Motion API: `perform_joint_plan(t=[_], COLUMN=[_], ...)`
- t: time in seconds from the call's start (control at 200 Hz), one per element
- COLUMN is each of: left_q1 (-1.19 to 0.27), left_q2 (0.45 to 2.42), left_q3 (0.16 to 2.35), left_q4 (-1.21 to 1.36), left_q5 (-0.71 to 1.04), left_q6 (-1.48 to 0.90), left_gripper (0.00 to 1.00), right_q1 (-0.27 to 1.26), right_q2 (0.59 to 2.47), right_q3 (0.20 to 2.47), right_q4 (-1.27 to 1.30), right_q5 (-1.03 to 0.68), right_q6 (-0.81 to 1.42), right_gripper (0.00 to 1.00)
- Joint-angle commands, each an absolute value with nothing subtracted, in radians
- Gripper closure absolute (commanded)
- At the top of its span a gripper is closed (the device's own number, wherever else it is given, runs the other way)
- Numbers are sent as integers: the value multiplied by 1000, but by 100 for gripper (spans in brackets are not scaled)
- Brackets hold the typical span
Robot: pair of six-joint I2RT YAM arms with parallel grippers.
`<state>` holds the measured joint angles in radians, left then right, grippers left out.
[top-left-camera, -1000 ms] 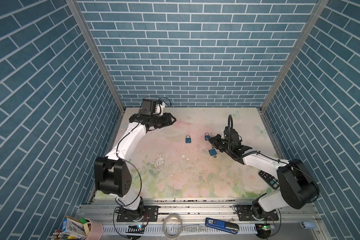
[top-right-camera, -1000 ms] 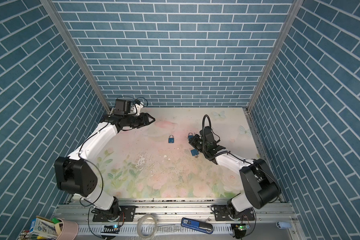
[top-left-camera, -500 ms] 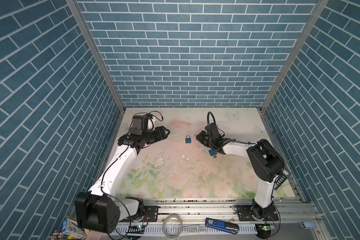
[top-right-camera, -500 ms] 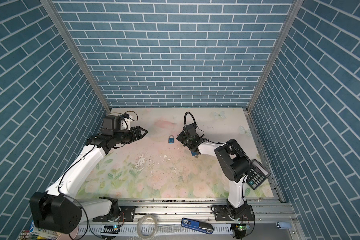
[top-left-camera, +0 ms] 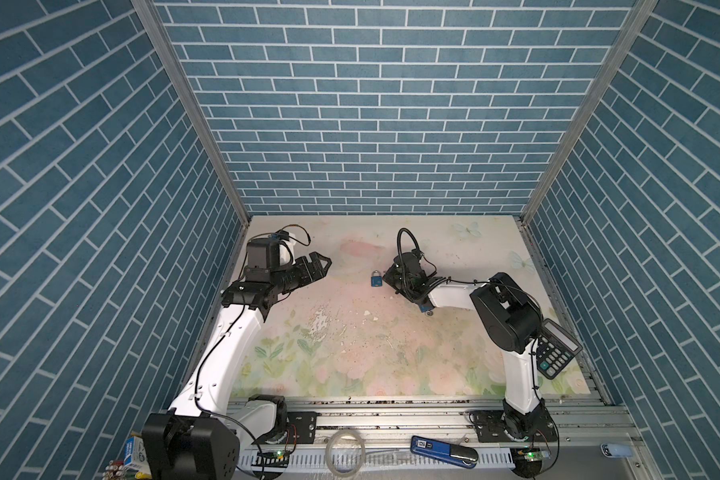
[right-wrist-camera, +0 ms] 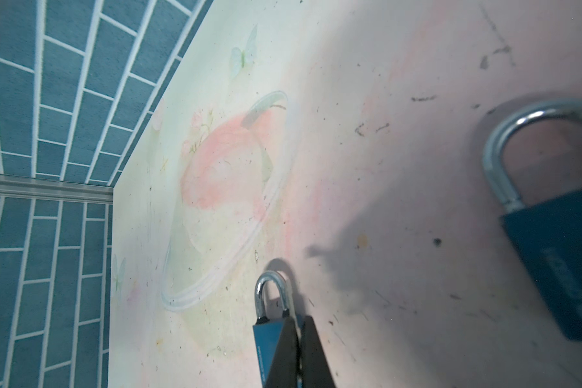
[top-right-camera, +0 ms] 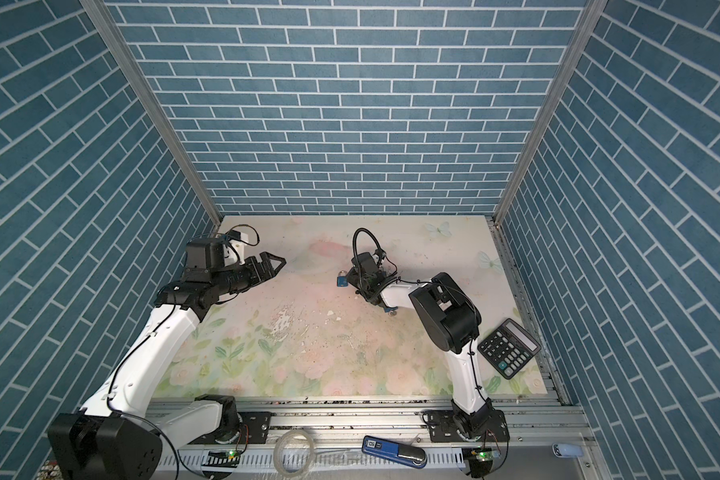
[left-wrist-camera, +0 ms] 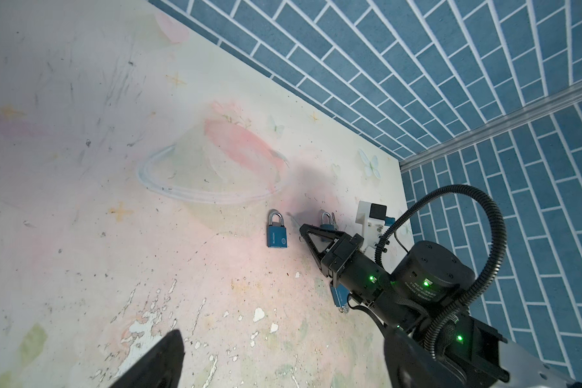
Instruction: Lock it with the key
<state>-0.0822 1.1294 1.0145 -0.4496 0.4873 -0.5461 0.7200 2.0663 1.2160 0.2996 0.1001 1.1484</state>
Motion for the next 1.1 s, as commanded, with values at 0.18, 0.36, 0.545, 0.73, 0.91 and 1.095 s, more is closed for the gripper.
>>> perform_joint_plan(t=[0.18, 0.36, 0.545, 0.73, 0.91, 1.095], left_q1=[-67, -67, -67, -67, -66, -66], left_q2=[1094, 1087, 1081, 1073, 1070, 1067], left_q3=[1003, 991, 985, 981, 974, 966], left_q4=[-442, -430, -430, -430, -426, -426], left_q5=[516, 527, 522, 524, 527, 524], left_q6=[-561, -575, -578, -579, -578, -575], left_gripper=[1, 0, 0, 0, 0, 1], right_q1=[726, 727, 730, 737, 745, 750], right_q2=[2095, 2117, 2127, 2132, 2122, 2123], right_q3=[1207, 1202, 1203, 1192, 1180, 1178], right_q4=[346, 363, 354, 359, 349, 341], right_q5=[156, 155, 164, 174, 190, 188], right_q6=[1196, 1218, 1223, 1245, 1265, 1276], right_gripper=[100, 100, 100, 100, 97, 92])
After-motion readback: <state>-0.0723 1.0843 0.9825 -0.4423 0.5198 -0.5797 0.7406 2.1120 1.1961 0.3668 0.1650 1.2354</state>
